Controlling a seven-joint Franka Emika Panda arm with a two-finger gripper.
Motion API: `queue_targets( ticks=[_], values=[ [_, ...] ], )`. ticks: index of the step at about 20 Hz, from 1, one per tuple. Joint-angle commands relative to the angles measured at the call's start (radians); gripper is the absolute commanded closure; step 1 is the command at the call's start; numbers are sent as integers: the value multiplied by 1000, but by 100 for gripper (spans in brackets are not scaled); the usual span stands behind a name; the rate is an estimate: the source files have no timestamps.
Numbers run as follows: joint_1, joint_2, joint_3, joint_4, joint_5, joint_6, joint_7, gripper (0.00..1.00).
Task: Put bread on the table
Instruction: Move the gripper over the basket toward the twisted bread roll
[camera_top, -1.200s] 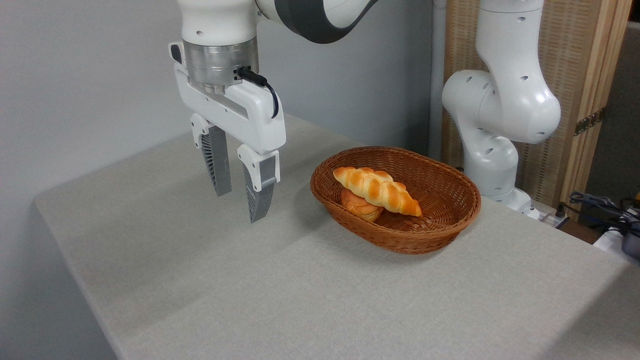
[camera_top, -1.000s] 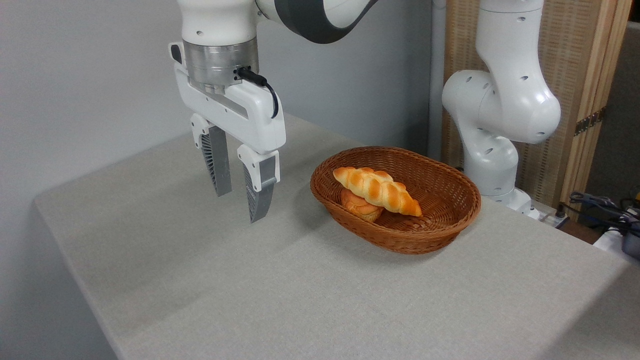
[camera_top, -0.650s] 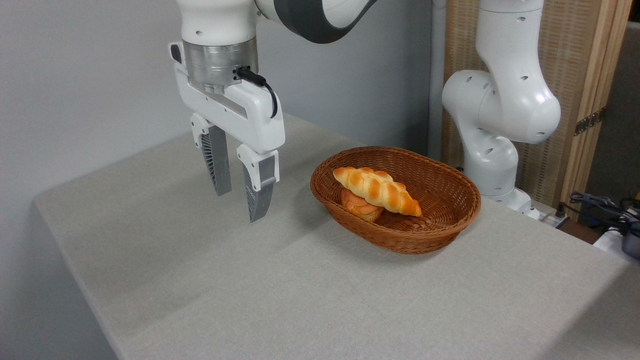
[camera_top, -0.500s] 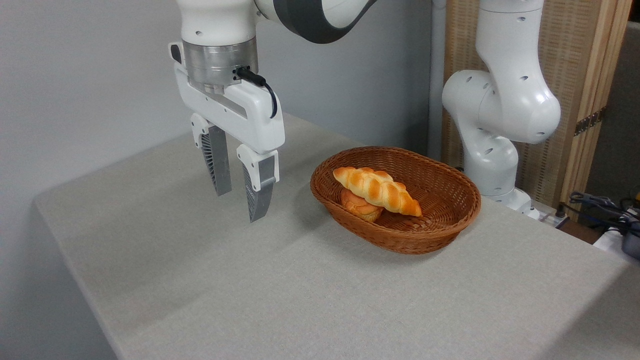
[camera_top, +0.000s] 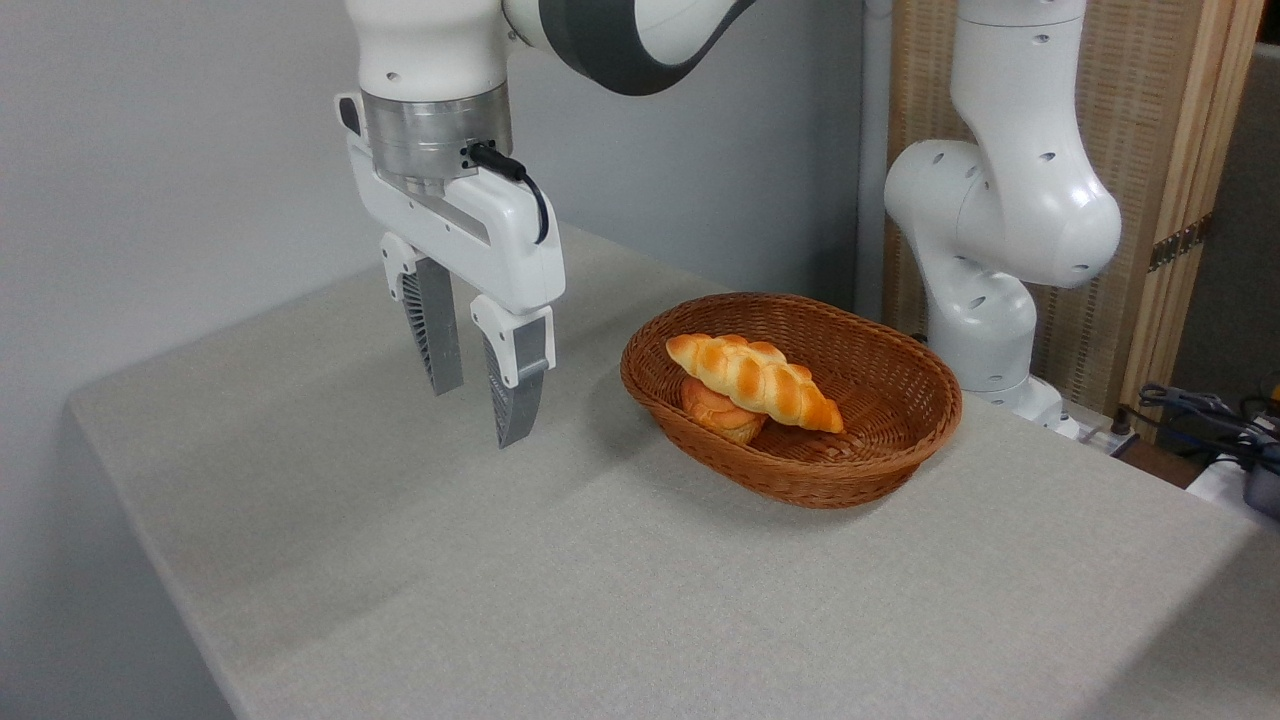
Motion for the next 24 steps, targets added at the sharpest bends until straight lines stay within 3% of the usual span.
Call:
queue_targets(
  ticks=[1, 6, 15, 21, 24],
  values=[
    [-6, 3, 3, 6, -2, -50, 20, 0],
    [-6, -22, 3, -11, -2, -99, 78, 0],
    [-9, -138, 5, -124, -4, -200, 330, 0],
    [-44, -235, 6, -202, -4, -285, 553, 0],
    [-55, -270, 6, -242, -4, -296, 589, 0]
  ],
)
